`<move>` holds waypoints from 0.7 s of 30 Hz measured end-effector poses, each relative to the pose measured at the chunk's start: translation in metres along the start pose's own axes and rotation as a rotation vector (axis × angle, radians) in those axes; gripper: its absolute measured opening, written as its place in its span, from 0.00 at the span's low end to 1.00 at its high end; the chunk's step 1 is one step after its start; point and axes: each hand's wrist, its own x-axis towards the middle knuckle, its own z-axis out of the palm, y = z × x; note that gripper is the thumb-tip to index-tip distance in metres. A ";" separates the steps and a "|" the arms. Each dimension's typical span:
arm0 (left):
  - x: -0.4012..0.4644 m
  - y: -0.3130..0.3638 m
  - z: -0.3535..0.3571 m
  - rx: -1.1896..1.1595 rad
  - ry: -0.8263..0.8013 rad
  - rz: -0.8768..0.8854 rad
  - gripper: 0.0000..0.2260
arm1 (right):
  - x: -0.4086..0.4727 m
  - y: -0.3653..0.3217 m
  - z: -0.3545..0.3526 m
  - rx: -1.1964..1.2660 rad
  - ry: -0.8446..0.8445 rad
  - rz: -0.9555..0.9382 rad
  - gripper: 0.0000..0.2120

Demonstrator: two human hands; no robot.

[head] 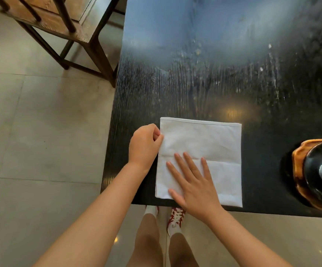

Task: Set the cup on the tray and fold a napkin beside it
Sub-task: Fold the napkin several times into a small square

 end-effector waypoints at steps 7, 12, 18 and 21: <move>-0.021 0.019 0.034 0.357 0.001 0.354 0.20 | -0.030 0.028 0.001 -0.014 0.009 0.007 0.32; -0.022 0.005 0.049 0.555 -0.201 0.427 0.26 | -0.010 0.024 -0.018 0.216 0.187 0.161 0.26; -0.021 0.002 0.055 0.538 -0.161 0.423 0.26 | 0.055 0.050 -0.030 0.168 0.159 0.260 0.28; -0.020 0.002 0.056 0.548 -0.164 0.426 0.26 | 0.037 0.088 -0.024 0.082 0.165 0.278 0.31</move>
